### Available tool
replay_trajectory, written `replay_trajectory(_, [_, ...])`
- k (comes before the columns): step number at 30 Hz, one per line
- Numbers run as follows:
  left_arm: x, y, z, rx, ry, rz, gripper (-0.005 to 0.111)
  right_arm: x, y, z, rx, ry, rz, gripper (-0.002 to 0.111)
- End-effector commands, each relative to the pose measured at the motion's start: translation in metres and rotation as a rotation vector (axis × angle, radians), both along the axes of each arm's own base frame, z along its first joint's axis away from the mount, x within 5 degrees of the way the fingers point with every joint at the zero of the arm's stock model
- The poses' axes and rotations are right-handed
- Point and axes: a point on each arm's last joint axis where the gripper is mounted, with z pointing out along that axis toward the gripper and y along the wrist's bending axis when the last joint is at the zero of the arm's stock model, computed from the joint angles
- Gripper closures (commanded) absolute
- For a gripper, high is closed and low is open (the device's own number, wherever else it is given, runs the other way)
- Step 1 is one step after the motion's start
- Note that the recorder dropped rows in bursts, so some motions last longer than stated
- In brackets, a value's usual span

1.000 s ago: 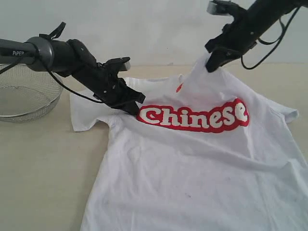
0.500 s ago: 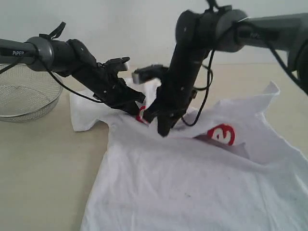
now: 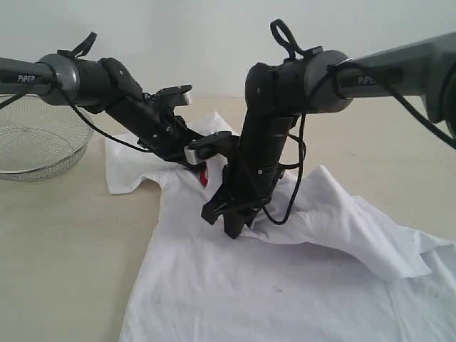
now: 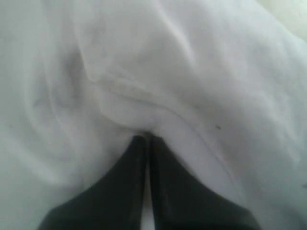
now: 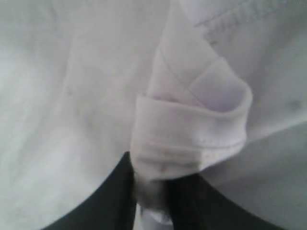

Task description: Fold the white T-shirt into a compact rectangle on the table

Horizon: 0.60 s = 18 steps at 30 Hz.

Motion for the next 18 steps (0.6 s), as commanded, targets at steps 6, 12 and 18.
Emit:
replay_trajectory(6, [-0.003,0.003,-0.004,0.024,0.029,-0.021,0.102,0.004,-0.015,0.089,-0.106,-0.250,-0.031,0.053])
replay_trajectory(12, [-0.003,0.003,-0.004,0.024,0.029,-0.021,0.102,0.007,-0.050,0.133,-0.315,-0.446,-0.118,0.053])
replay_trajectory(18, [-0.003,0.003,-0.004,0.024,0.031,-0.023,0.102,0.017,-0.119,0.134,-0.418,-0.356,-0.309,0.073])
